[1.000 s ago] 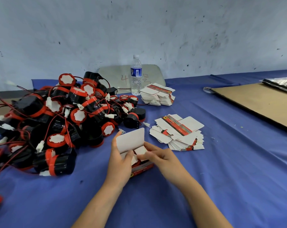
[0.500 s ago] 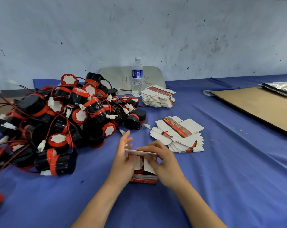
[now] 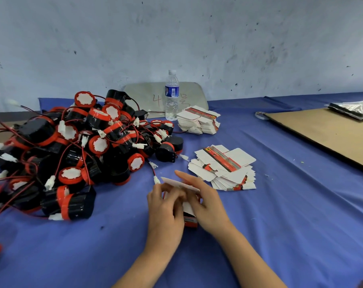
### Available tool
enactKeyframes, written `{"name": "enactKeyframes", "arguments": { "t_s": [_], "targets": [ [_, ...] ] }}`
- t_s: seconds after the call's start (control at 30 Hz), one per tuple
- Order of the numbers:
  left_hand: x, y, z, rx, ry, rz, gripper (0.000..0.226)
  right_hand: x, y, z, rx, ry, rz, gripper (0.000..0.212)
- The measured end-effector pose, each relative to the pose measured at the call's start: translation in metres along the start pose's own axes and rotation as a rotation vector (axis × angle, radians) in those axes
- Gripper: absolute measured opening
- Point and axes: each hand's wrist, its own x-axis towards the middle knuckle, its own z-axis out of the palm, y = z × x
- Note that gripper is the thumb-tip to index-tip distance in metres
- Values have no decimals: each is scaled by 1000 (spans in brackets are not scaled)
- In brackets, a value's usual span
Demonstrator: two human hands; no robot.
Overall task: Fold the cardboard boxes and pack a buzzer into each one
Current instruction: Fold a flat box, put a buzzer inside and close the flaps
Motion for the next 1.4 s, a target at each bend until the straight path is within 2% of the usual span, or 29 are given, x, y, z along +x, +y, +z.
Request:
{"name": "enactKeyframes", "arguments": {
  "t_s": [0.1, 0.2, 0.5, 0.67, 0.8, 0.97, 1.07, 1.13, 1.23, 1.4],
  "targets": [
    [5, -3, -5, -1, -111, 65, 30, -5, -3, 1, 114, 21, -89, 38],
    [9, -4, -7, -20, -192, 110, 24, -5, -6, 4, 214, 77, -22, 43],
    [15, -6, -11, -83, -356, 132, 28, -4, -7, 1, 81, 228, 0, 29],
    [20, -17, -15, 29, -405, 256, 48, -1, -6, -3, 54, 250, -12, 46],
    [23, -18, -14, 13, -325, 255, 36, 1, -1, -5, 83, 253, 31, 42],
    [19, -19, -9, -61, -249, 167, 23, -2, -9, -2, -38, 144, -17, 56],
    [17, -15, -4, -140, -49, 19, 39, -1, -4, 0, -90, 104, -32, 58],
    [17, -17, -3, -161, 23, -45, 54, -1, 1, 1, -137, 84, -54, 50],
    [17, -19, -4, -168, -18, -84, 63, 0, 9, 2, -224, 34, -59, 38],
    [16, -19, -6, -192, -66, -81, 71, 2, 8, 0, -257, -26, -60, 35]
  ]
}}
